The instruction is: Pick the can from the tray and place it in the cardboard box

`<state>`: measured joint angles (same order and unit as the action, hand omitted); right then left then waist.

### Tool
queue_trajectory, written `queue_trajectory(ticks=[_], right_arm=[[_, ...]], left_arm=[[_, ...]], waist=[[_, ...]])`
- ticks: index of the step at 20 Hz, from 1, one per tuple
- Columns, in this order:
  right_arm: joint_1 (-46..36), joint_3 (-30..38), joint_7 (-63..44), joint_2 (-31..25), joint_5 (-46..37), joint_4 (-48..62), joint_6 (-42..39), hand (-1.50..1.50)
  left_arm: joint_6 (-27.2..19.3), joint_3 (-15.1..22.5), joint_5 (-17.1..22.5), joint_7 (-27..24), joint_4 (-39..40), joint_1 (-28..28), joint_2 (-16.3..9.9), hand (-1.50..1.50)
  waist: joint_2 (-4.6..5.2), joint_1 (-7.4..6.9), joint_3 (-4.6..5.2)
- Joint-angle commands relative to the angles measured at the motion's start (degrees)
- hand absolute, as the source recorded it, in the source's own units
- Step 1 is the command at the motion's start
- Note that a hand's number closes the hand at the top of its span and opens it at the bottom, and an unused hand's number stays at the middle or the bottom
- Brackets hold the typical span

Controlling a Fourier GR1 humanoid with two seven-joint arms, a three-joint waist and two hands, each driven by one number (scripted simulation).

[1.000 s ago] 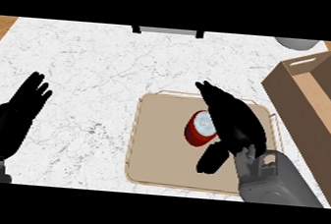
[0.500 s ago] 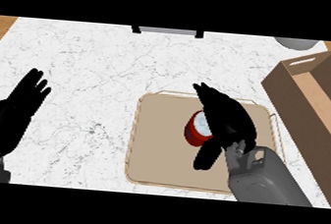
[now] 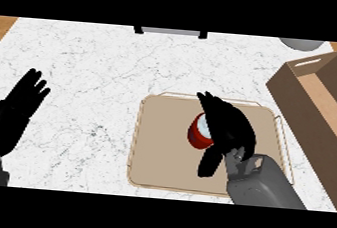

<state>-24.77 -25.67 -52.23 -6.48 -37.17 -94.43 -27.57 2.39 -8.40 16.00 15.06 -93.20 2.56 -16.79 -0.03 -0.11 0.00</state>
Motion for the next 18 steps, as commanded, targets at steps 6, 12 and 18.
queue_trajectory(ticks=[6, 12, 18], right_arm=[[1.29, 0.5, 2.26, 2.73, -4.85, 5.99, -1.52, -1.5], [-0.5, 0.91, 2.31, 6.35, -7.88, 10.31, -0.19, -1.5], [3.25, 3.33, 11.37, 3.04, -11.23, 13.18, 1.8, -1.5]], left_arm=[[1.73, -1.17, -0.71, 0.23, -1.05, -1.24, 0.83, 0.0], [0.84, -1.53, -2.24, 1.2, 0.91, 1.65, 2.19, 0.0], [2.62, -2.31, -2.42, 0.22, -1.39, -1.24, 2.86, 0.0]], waist=[[0.01, -0.14, 0.0], [0.04, -0.04, 0.0], [0.03, -0.08, 0.0]])
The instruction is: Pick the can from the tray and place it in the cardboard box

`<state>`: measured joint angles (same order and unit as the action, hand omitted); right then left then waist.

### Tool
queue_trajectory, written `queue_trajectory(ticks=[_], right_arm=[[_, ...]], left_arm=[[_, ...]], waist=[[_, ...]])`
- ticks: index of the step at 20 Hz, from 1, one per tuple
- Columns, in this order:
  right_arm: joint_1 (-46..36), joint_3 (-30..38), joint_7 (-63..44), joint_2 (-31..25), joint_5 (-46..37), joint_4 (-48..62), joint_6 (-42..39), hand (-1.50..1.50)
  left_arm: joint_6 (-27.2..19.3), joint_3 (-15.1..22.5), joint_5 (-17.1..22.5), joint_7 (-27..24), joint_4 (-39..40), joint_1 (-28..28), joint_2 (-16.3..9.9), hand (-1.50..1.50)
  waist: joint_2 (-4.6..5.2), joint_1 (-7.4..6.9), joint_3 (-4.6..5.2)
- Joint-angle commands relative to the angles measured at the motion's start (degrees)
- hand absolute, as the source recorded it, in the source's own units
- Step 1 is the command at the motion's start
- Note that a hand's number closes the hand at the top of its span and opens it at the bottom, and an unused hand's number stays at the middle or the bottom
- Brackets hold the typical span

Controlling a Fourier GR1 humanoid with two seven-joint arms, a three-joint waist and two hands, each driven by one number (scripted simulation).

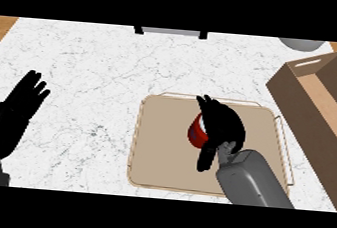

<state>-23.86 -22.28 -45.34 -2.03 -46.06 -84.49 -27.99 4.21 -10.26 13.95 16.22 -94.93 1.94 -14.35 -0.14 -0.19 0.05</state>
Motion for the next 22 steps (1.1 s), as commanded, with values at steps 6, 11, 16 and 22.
queue_trajectory(ticks=[6, 11, 16, 22], right_arm=[[0.14, -1.67, 8.32, 1.37, -5.83, 2.87, 5.72, 1.5], [3.11, -0.19, 7.65, 0.44, -5.92, -3.72, 0.65, 1.5], [-5.11, 5.11, 9.98, 1.55, -7.15, 7.99, 4.25, 1.5], [-1.01, 10.16, 8.45, -3.09, -9.34, 11.02, 10.23, 1.5]], left_arm=[[1.56, -1.62, 0.13, 0.57, 0.04, 1.13, -0.42, 0.0], [0.75, -1.28, -0.49, 1.32, -3.34, -1.5, 1.66, 0.0], [4.02, -2.63, 0.1, -0.64, -1.06, -1.39, 0.27, 0.0], [2.19, -1.85, -1.47, -0.5, 1.71, 0.42, 1.45, 0.0]], waist=[[0.13, 0.01, -0.05], [0.04, 0.13, -0.05], [0.16, -0.23, -0.05], [0.26, 0.02, -0.05]])
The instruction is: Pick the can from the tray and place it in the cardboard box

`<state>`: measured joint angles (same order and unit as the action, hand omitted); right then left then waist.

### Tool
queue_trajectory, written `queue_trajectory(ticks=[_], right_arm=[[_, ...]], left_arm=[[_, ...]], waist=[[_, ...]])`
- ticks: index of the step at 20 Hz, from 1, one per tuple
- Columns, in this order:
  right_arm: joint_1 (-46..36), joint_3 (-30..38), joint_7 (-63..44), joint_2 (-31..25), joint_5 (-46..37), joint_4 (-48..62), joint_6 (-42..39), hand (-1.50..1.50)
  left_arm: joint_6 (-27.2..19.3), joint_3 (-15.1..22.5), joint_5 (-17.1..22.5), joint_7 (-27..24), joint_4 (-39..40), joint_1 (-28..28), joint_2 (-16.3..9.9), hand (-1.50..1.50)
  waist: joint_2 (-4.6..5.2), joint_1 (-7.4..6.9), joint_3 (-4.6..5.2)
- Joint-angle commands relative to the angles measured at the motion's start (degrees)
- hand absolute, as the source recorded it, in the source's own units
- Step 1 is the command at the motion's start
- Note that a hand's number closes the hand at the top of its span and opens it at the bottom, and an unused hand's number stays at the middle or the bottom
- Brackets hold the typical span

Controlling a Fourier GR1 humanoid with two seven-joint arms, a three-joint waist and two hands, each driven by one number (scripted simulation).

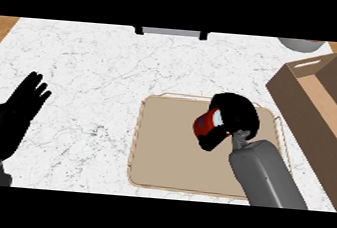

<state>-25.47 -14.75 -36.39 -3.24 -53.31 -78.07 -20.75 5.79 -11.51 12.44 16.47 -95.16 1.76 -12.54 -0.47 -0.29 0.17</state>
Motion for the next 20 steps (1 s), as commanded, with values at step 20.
queue_trajectory(ticks=[20], right_arm=[[-15.53, 4.16, -21.0, -3.29, -15.29, -29.64, -8.32, 1.5]], left_arm=[[0.29, -1.21, 0.33, 1.76, -0.21, 0.63, -0.25, 0.0]], waist=[[0.17, 0.54, -0.14]])
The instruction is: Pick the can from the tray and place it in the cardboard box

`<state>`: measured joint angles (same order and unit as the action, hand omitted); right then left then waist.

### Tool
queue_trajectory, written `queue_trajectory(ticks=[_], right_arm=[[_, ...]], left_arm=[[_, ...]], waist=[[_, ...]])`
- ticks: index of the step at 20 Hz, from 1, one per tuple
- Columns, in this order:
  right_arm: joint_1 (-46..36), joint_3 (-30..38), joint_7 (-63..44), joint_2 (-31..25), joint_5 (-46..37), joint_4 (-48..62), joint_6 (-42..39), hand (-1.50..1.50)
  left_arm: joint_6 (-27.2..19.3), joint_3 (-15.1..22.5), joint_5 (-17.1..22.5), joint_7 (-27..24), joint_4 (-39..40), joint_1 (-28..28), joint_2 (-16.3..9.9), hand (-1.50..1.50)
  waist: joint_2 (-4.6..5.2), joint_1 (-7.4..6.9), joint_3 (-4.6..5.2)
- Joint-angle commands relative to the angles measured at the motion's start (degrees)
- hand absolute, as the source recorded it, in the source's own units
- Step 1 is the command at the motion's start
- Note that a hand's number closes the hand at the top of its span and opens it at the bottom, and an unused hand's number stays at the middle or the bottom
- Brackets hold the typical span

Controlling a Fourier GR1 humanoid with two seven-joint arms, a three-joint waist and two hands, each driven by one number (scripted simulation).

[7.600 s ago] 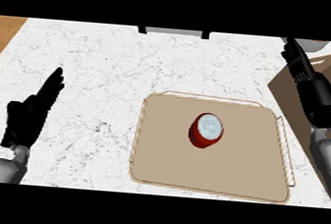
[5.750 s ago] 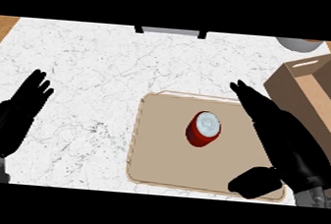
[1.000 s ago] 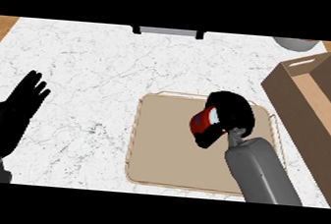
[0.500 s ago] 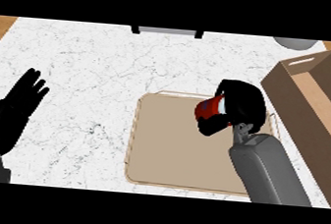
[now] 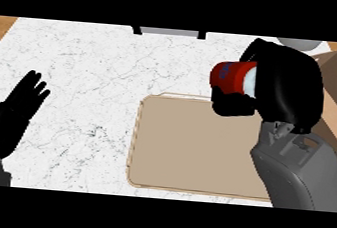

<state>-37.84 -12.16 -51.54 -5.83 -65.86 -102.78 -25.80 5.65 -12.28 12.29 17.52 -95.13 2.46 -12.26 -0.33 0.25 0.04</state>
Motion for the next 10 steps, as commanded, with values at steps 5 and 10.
queue_trajectory(ticks=[5, 10], right_arm=[[-6.94, 8.41, -6.67, -4.27, -3.84, -6.76, -8.92, 1.5], [-4.89, 16.71, -1.34, -9.03, -2.16, -7.42, -7.89, 1.5]], left_arm=[[0.53, -1.23, 1.24, 3.15, -2.11, 0.68, -1.77, 0.0], [2.29, -0.89, 1.31, -0.99, -0.05, -1.16, -0.38, 0.0]], waist=[[0.02, -0.08, -0.03], [0.2, -0.12, -0.03]])
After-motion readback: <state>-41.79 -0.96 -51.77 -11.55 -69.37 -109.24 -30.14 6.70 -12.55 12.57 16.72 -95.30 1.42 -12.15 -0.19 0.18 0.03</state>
